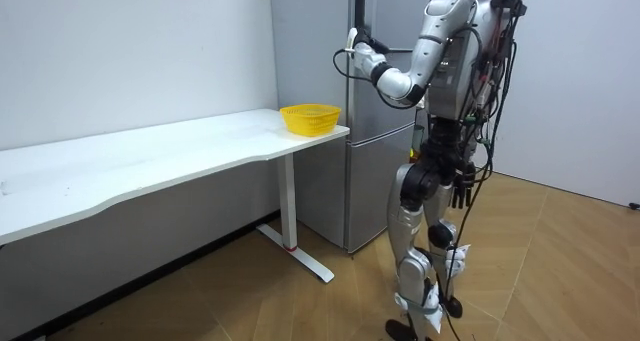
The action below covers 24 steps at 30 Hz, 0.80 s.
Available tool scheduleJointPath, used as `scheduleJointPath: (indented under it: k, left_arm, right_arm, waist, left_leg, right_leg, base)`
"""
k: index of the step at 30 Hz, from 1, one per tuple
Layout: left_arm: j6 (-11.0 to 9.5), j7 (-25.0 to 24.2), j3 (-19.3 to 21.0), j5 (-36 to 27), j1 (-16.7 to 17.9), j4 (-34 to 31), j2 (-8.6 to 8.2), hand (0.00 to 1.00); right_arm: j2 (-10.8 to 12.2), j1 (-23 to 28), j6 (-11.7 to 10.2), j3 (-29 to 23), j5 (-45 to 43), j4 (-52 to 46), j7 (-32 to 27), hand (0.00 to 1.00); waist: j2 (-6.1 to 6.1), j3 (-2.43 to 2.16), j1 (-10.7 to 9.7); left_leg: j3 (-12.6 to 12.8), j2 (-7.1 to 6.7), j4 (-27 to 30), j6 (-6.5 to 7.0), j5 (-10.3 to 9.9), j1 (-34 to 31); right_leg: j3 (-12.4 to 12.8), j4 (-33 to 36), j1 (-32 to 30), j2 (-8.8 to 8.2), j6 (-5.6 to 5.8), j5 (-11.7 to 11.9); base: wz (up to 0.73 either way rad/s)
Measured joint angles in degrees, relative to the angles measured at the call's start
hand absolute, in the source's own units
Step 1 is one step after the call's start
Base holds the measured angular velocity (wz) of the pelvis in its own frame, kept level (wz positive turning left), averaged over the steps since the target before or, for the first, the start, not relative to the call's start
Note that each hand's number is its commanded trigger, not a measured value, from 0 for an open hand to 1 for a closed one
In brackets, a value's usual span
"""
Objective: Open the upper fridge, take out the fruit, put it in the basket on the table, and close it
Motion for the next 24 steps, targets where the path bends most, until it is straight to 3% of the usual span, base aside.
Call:
scheduleJointPath:
  k: [2, 3, 4, 24]
  left_arm:
    - [0.0, 0.3, 0.4, -0.1, -0.4, 0.0, 0.01, 1.0]
    - [0.0, 0.0, 0.5, -0.1, -0.4, 0.0, 0.1, 0.62]
    - [0.0, -0.5, 0.3, -0.1, -0.3, 0.0, 0.33, 0.0]
    - [0.2, -0.3, 0.1, 0.9, -0.1, 0.0, 1.83, 0.0]
  right_arm:
    - [0.0, 0.0, 0.0, 0.0, 0.1, -0.1, 0.0, 0.0]
    - [0.0, 0.0, -0.1, 0.0, 0.1, -0.1, 0.0, 0.0]
    - [-0.1, 0.0, -0.1, 0.0, 0.2, -0.1, 0.0, 0.0]
    - [-0.9, -0.6, -0.3, 0.0, 0.1, 0.1, -0.1, 0.0]
  waist:
    - [-0.03, -0.03, 0.0]
    - [-0.05, -0.02, 0.0]
    - [-0.14, 0.04, 0.2]
    - [0.25, -0.2, 0.0]
  left_leg:
    - [0.0, 0.0, -0.1, 0.0, 0.0, 0.0]
    - [0.0, -0.01, -0.1, 0.0, 0.0, 0.0]
    - [-0.1, -0.03, -0.1, 0.0, 0.0, 0.0]
    - [0.0, -0.07, 0.4, 0.08, 0.0, 0.1]
  right_leg:
    - [-0.1, 0.0, 0.1, -0.01, 0.0, 0.0]
    - [-0.1, 0.0, 0.1, -0.01, 0.0, 0.0]
    - [-0.1, 0.0, 0.2, -0.04, 0.0, 0.0]
    - [-0.1, 0.3, 0.4, -0.1, 0.08, 0.1]
  base:
    - [0.0]
    - [0.05]
    - [0.07]
    - [0.0]
